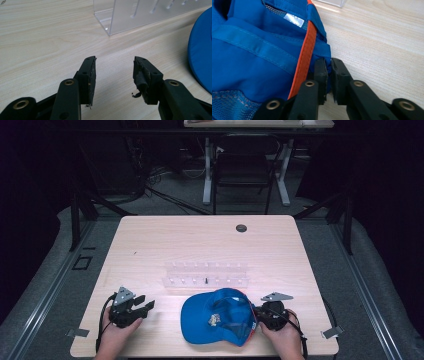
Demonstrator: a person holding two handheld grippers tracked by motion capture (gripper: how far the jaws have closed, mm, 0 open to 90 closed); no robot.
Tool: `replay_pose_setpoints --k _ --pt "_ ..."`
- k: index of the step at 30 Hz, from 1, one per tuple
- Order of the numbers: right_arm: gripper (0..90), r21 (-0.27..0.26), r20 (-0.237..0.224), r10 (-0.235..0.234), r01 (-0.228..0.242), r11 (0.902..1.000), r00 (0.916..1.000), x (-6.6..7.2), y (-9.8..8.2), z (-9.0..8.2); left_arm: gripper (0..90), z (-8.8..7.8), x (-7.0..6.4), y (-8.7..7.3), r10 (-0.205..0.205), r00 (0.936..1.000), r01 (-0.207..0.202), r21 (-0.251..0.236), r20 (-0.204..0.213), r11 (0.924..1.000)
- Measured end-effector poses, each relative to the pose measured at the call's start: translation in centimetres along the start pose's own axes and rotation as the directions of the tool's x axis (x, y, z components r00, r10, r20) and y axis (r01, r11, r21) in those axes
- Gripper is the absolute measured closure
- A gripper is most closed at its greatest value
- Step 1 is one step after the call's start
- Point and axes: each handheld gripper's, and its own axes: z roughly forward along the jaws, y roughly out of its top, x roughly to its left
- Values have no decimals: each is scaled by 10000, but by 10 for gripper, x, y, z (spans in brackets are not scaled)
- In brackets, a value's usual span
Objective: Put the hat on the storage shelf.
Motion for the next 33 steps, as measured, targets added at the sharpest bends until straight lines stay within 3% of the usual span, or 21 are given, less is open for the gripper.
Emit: replay_pose_setpoints --k 16,33 --pt "899 61 -443 454 -452 9990 9980 -5 2 -8 540 0 0 0 -8 10000 8 -121 -25 9999" --pt "900 209 -295 654 -648 9977 9974 -13 5 -25 540 0 0 0 -23 10000 23 -141 -32 9999"
